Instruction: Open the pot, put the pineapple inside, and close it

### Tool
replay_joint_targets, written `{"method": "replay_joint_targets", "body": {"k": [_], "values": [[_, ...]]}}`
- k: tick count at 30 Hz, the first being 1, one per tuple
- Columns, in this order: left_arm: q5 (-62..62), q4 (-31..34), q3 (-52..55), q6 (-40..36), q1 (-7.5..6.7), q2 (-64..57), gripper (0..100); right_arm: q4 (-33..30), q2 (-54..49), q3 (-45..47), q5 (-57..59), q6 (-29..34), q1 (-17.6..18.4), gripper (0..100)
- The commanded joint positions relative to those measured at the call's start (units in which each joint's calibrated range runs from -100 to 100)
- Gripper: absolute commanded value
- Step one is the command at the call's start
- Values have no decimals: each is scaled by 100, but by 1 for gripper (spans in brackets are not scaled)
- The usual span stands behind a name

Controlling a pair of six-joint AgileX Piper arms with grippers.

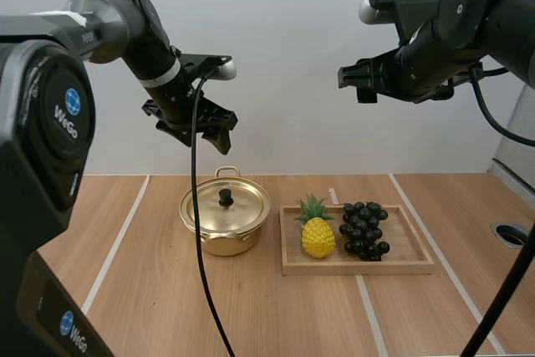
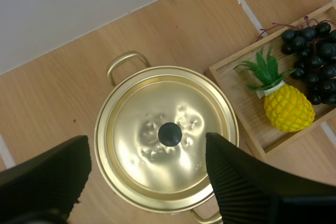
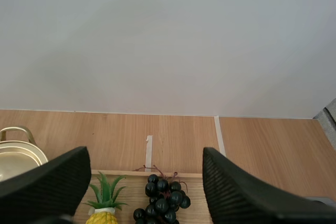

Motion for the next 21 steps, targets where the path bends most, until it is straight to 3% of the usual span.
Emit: {"method": "replay_joint_targets", "body": {"k": [1, 10, 21], "values": [[0, -385, 30, 36, 4, 92, 100, 0, -37, 22, -104, -35, -19, 100], [0, -411, 73, 370, -131, 509, 100, -31, -37, 22, -173, -35, -19, 100], [0, 98, 323, 960, -131, 859, 100, -31, -37, 22, -507, -35, -19, 100]]}}
